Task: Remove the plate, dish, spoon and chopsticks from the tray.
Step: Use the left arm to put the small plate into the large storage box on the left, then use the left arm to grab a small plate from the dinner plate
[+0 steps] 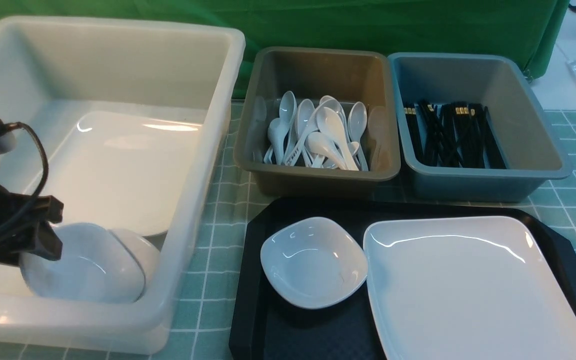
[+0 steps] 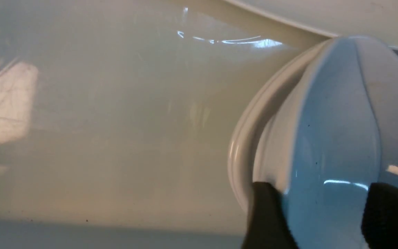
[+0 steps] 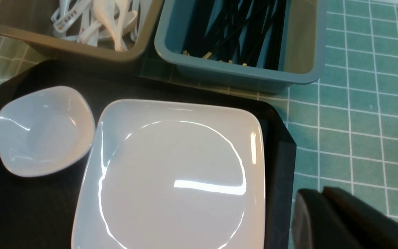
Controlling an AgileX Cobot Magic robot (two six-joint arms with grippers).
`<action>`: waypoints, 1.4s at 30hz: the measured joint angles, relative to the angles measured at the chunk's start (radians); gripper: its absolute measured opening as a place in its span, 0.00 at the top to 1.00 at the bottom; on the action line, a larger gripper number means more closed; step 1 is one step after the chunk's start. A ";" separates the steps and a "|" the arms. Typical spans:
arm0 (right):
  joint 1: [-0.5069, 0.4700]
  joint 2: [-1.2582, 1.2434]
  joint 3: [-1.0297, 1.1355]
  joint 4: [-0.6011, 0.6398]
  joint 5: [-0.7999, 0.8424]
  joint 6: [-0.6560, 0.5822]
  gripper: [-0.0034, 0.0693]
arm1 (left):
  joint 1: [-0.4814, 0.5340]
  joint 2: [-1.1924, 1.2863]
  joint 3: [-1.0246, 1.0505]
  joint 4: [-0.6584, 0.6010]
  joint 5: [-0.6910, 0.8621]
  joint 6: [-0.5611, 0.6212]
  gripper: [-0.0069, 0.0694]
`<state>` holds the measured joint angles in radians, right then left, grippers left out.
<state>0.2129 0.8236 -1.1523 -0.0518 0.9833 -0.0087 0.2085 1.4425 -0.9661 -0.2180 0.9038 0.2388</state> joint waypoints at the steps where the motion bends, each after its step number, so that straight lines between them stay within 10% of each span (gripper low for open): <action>1: 0.000 0.000 0.000 0.000 0.000 0.000 0.85 | 0.000 0.000 0.000 0.000 0.000 0.000 0.40; 4: 0.000 0.000 0.000 0.000 0.000 0.000 0.84 | 0.000 -0.033 -0.043 0.006 0.044 -0.014 0.23; 9: 0.000 0.000 0.000 0.000 -0.001 0.000 0.83 | -0.004 -0.107 -0.076 -0.013 0.085 -0.030 0.23; 17: 0.000 0.000 0.000 0.000 -0.005 0.000 0.82 | -0.329 -0.178 -0.076 -0.123 0.058 -0.010 0.72; 22: 0.000 0.000 0.000 0.000 -0.005 0.000 0.81 | -0.810 -0.131 -0.086 -0.055 -0.161 -0.077 0.88; 29: 0.000 0.000 0.000 0.000 0.009 0.000 0.79 | -1.068 0.093 -0.138 0.189 -0.273 -0.143 0.73; 42: 0.000 0.000 0.000 0.000 0.026 0.000 0.77 | -1.085 0.356 -0.177 0.452 -0.339 -0.175 0.27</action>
<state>0.2129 0.8236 -1.1523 -0.0518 1.0091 -0.0087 -0.8765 1.7988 -1.1436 0.2335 0.5649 0.0641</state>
